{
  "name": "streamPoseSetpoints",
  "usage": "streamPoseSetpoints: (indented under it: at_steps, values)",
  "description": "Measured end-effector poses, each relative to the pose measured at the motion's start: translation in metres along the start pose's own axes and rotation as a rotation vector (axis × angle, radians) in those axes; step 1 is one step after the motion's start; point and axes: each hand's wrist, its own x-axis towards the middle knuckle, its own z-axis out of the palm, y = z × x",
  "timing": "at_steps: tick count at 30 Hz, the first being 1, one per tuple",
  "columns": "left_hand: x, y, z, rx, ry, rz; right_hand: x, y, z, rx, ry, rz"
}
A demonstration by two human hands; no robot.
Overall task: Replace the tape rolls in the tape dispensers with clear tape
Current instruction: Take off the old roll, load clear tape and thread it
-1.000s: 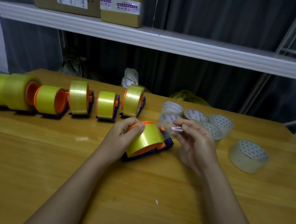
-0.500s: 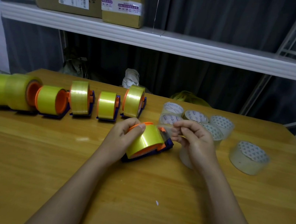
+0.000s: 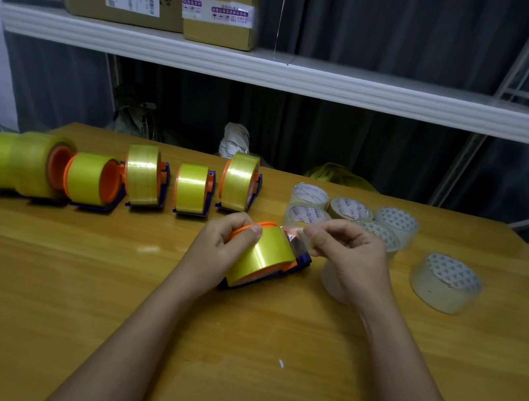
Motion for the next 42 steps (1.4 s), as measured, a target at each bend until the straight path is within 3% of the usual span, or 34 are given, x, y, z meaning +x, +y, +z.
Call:
streamPoseSetpoints:
  at_steps: [3, 9, 14, 23, 31, 42]
  values:
    - [0.000, -0.001, 0.000, 0.004, 0.004, 0.013, 0.002, 0.003, -0.002, -0.095, 0.028, -0.023]
    - [-0.001, -0.002, 0.000, -0.001, 0.012, -0.034, 0.006, 0.010, -0.007, -0.306, 0.036, 0.128]
    - [0.000, -0.002, 0.000, 0.022, 0.048, -0.051, 0.007, 0.008, -0.009, -0.268, 0.049, 0.198]
    - [0.004, -0.002, -0.003, 0.040, 0.149, -0.061, 0.008, 0.019, -0.007, -0.455, 0.171, 0.118]
    - [0.008, 0.001, -0.008, -0.166, 0.272, -0.054, 0.009, 0.018, -0.004, -0.580, 0.285, 0.023]
    - [0.007, 0.009, -0.008, -0.216, 0.294, -0.076, 0.006, 0.018, -0.001, -0.509, 0.206, -0.027]
